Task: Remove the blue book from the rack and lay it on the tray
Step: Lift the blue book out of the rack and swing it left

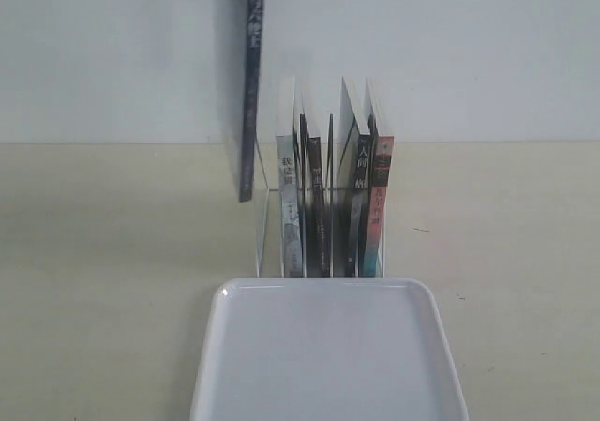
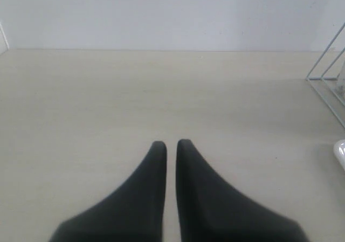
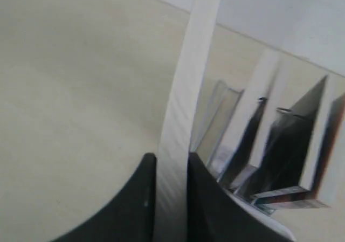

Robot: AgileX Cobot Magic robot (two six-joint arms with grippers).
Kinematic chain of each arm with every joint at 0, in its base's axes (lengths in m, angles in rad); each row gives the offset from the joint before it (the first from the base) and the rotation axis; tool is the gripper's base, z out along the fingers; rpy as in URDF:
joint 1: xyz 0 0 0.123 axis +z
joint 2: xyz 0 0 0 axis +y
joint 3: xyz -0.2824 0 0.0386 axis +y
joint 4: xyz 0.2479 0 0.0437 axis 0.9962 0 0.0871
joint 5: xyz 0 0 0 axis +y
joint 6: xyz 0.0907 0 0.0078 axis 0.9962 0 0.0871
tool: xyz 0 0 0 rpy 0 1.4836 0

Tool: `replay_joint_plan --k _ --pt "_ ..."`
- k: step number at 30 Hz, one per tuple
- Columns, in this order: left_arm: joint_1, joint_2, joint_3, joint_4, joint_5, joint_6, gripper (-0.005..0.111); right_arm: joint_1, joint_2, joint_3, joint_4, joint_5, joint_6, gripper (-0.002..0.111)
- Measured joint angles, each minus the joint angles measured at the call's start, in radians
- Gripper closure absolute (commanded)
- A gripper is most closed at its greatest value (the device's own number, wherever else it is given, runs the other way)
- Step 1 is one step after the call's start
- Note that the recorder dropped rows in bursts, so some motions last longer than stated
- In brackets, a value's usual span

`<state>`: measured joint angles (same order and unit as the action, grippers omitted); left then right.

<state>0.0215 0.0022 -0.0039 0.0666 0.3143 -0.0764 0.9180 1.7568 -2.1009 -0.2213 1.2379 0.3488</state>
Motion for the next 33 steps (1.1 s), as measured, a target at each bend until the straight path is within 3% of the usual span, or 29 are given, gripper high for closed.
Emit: replay_joint_plan --k 9,27,33 --pt "0.000 0.000 0.000 0.000 0.000 0.000 0.101 0.140 0.000 0.000 0.022 -0.002 -0.106 0.108" --pt "0.000 0.000 0.000 0.000 0.000 0.000 0.101 0.140 0.014 0.000 0.080 -0.025 -0.166 0.108" --pt "0.000 0.000 0.000 0.000 0.000 0.000 0.101 0.140 0.021 0.000 0.199 0.007 -0.173 0.108"
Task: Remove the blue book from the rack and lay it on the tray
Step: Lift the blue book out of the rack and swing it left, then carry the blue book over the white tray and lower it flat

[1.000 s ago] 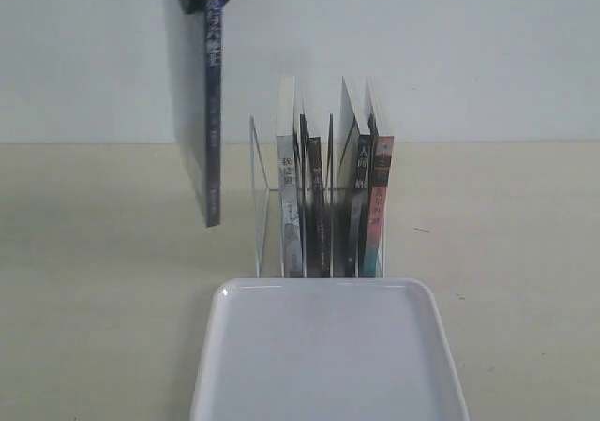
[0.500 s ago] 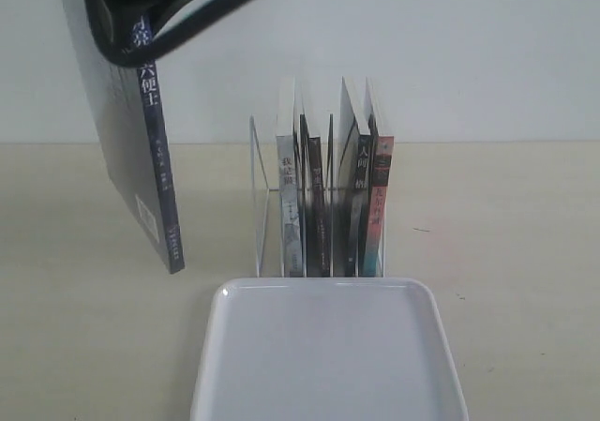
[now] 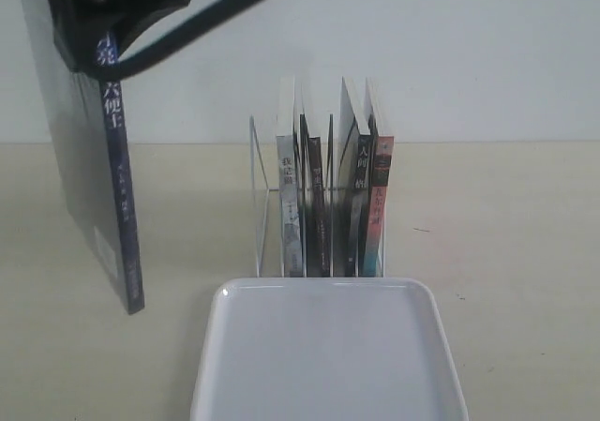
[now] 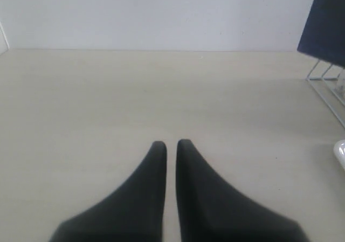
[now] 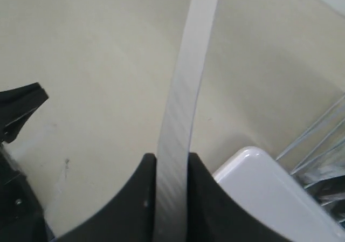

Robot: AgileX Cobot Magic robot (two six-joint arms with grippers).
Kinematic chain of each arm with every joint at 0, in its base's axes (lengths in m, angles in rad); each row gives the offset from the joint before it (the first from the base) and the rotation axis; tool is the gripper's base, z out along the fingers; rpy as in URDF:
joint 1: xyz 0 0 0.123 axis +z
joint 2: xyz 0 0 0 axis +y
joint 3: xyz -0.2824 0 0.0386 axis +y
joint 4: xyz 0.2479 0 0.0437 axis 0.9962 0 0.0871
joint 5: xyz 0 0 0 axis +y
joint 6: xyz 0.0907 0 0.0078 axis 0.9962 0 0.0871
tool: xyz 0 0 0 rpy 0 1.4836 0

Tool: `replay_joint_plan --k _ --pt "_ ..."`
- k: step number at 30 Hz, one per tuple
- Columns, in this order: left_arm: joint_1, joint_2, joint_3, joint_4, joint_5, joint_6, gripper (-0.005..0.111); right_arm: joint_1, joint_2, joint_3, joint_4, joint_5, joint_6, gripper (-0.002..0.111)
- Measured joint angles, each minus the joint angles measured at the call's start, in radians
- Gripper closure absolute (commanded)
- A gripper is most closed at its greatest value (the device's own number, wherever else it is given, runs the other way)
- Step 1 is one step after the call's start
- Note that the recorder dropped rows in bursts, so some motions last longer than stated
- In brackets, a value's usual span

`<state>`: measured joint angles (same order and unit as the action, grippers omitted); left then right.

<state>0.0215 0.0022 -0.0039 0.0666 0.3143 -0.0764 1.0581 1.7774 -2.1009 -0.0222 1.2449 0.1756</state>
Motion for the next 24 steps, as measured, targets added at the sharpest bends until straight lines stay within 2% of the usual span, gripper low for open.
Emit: replay_joint_plan --k 9,13,16,18,22,24 --pt "0.000 0.000 0.000 0.000 0.000 0.000 0.101 0.011 0.059 0.030 0.113 0.002 -0.033 0.108" --pt "0.000 0.000 0.000 0.000 0.000 0.000 0.101 0.047 0.009 0.121 0.070 0.000 -0.024 0.108" --pt "0.000 0.000 0.000 0.000 0.000 0.000 0.101 0.088 -0.080 0.240 -0.046 -0.002 0.043 0.108" --pt "0.000 0.000 0.000 0.000 0.000 0.000 0.101 0.118 -0.212 0.387 -0.171 -0.004 0.158 0.108" --pt "0.000 0.000 0.000 0.000 0.000 0.000 0.101 0.137 -0.487 0.736 -0.436 -0.004 0.567 0.108" --pt "0.000 0.000 0.000 0.000 0.000 0.000 0.101 0.137 -0.599 0.902 -0.657 0.008 0.775 0.108"
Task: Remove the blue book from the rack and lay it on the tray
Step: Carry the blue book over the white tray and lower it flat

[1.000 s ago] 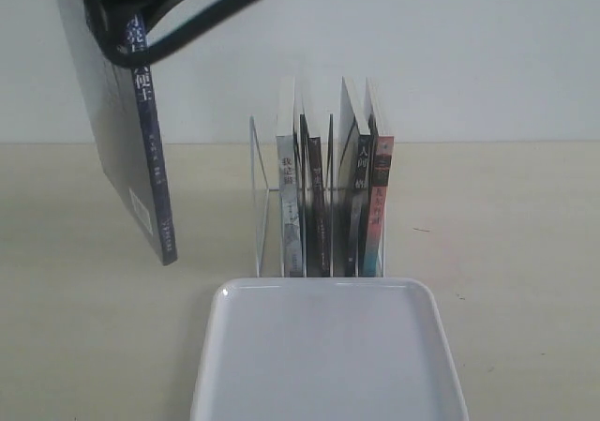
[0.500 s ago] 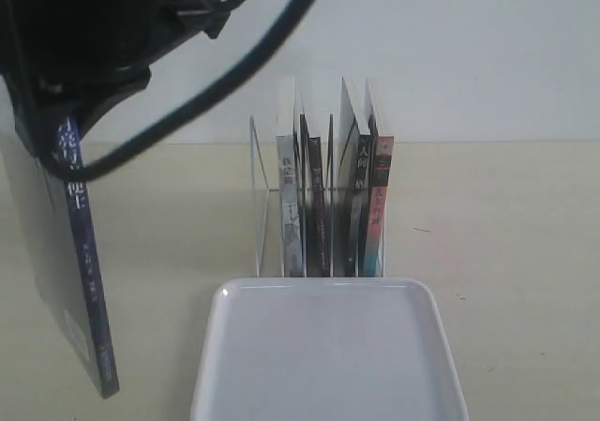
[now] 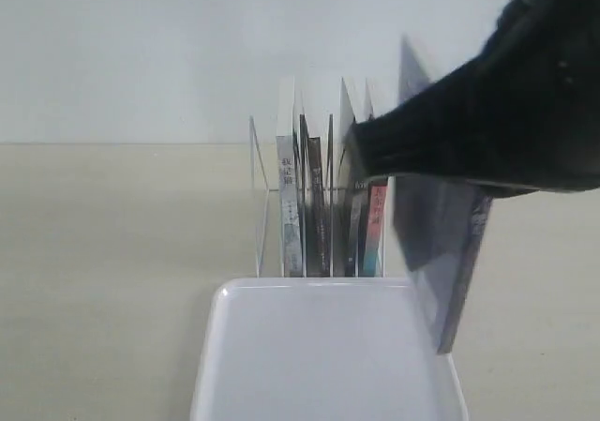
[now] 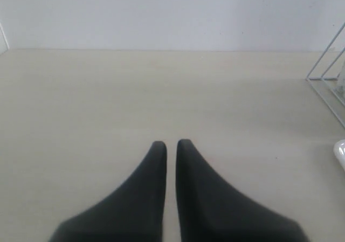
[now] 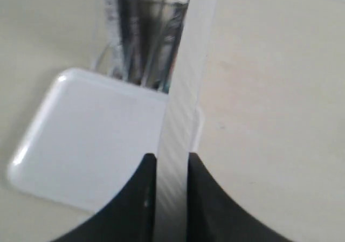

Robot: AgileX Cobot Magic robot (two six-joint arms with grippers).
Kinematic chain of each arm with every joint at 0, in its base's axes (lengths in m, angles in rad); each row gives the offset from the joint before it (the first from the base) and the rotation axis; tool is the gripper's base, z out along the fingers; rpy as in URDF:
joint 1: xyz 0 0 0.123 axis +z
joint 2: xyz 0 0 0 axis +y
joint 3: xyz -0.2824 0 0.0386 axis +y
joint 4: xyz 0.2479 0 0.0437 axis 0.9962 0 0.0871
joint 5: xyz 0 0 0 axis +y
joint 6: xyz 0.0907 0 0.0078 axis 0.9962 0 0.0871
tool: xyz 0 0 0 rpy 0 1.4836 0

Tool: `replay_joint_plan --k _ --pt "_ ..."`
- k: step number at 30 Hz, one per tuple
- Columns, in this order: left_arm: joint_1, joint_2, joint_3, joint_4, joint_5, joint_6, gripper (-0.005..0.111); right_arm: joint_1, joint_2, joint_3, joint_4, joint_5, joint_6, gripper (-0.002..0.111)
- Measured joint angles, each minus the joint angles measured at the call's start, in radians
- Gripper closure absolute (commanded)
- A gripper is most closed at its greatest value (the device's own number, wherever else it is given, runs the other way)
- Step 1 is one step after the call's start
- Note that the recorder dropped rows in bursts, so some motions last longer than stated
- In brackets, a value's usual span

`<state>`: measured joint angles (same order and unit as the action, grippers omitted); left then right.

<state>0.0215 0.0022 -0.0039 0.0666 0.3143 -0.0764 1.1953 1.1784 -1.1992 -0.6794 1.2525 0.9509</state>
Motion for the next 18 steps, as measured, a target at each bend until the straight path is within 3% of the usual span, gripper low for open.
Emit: replay_joint_plan --k 4,18 --pt "0.000 0.000 0.000 0.000 0.000 0.000 0.101 0.000 0.038 0.058 -0.136 -0.006 -0.012 0.108" --pt "0.000 0.000 0.000 0.000 0.000 0.000 0.101 0.001 0.372 -0.004 -0.038 -0.029 -0.192 0.108"
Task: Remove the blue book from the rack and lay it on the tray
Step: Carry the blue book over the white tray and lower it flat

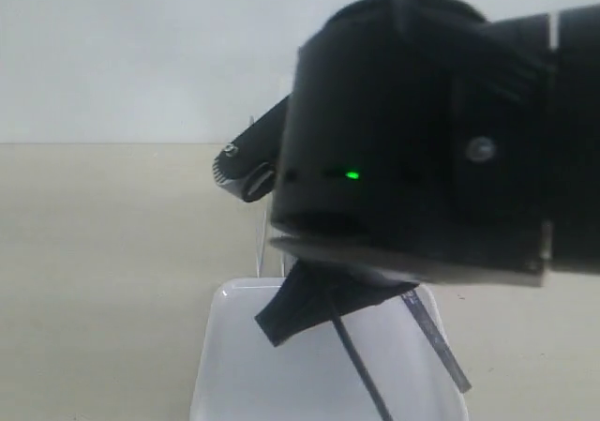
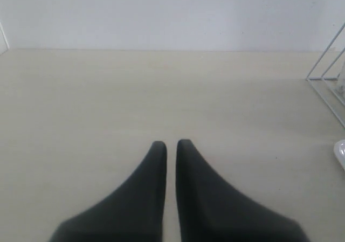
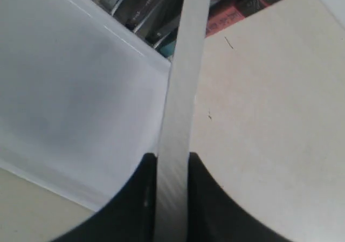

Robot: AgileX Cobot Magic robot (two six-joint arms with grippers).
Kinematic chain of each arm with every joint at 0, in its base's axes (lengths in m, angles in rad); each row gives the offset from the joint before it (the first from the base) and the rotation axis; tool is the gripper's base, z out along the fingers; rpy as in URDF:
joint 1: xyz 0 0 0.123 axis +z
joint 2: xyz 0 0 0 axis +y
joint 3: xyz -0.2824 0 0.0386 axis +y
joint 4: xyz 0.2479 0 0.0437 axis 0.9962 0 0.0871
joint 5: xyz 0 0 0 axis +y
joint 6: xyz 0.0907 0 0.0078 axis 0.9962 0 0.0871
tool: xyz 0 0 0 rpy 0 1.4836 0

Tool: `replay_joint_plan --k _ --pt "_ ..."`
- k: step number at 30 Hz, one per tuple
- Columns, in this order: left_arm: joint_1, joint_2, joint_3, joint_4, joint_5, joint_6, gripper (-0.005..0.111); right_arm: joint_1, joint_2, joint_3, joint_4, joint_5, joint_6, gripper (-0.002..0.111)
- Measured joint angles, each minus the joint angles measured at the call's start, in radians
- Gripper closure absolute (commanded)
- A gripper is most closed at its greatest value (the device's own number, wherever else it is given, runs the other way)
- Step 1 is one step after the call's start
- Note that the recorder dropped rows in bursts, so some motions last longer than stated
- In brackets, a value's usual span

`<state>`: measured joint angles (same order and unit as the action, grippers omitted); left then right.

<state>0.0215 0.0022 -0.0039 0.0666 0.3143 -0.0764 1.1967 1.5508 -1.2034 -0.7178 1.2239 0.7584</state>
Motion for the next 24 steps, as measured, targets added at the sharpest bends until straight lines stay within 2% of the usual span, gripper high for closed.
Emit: replay_joint_plan --k 7,16,24 --pt "0.000 0.000 0.000 0.000 0.000 0.000 0.101 0.000 0.098 -0.111 0.002 -0.014 -0.087 0.108" --pt "0.000 0.000 0.000 0.000 0.000 0.000 0.101 0.000 0.142 -0.113 0.027 -0.011 -0.146 0.108" --pt "0.000 0.000 0.000 0.000 0.000 0.000 0.101 -0.052 0.160 -0.121 0.069 -0.008 -0.148 0.108"
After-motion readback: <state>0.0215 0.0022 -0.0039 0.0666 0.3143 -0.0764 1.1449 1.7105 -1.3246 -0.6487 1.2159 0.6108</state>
